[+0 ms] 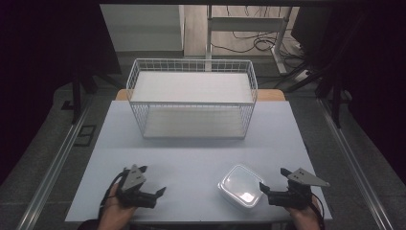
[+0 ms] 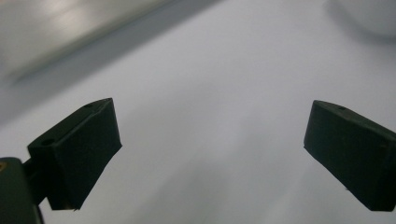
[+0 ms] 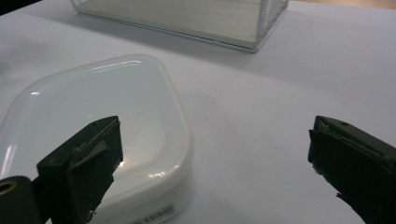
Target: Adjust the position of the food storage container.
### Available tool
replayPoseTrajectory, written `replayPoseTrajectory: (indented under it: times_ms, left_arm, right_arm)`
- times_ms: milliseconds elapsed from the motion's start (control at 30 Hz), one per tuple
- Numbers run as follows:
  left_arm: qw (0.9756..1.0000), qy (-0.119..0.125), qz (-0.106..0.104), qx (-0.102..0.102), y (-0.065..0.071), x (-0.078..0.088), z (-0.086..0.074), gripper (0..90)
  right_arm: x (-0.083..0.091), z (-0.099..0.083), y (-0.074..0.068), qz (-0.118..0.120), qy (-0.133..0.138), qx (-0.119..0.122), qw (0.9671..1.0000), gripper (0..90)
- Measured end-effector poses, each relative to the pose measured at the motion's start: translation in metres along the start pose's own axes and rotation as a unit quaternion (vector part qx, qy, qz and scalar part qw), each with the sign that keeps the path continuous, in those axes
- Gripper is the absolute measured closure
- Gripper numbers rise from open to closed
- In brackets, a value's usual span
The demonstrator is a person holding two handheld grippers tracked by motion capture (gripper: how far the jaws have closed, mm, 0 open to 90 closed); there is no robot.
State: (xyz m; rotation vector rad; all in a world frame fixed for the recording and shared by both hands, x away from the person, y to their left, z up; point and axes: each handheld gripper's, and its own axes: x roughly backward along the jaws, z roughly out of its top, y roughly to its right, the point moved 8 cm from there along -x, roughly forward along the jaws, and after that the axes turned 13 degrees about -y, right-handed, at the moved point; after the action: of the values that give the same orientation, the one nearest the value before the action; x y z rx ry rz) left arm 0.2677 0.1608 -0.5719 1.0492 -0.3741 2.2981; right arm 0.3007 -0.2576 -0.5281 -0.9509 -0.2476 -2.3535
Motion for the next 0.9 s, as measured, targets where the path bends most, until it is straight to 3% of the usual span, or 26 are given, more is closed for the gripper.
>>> replayPoseTrajectory:
  times_ms: [67, 133, 333, 567, 800, 900]
  left_arm:
    - [0.9996, -0.005, 0.000, 0.029, -0.013, 0.001, -0.010, 3.9]
    - [0.9992, 0.006, 0.002, 0.039, -0.017, 0.001, -0.009, 4.0]
    - [0.9996, 0.001, 0.022, 0.018, -0.014, -0.002, -0.008, 1.6]
    - [0.9994, 0.010, 0.014, 0.030, -0.015, 0.000, -0.007, 1.7]
    - [0.9997, -0.004, 0.014, 0.022, -0.012, -0.003, -0.008, 1.8]
    - [0.9996, -0.004, 0.016, 0.023, -0.013, -0.003, -0.008, 1.7]
  right_arm:
    - [0.000, 0.002, -0.003, 0.002, 0.000, 0.001, 1.0000, 3.0]
    - [-0.001, 0.002, -0.004, 0.001, -0.005, -0.001, 1.0000, 2.4]
    - [-0.003, -0.001, 0.000, 0.007, -0.014, -0.029, 0.9995, 0.0]
    - [-0.004, -0.001, -0.001, 0.001, -0.020, -0.029, 0.9994, 0.0]
    - [-0.001, 0.001, -0.007, 0.001, -0.034, -0.016, 0.9993, 0.4]
    - [0.003, 0.003, -0.016, 0.012, -0.036, -0.001, 0.9993, 13.6]
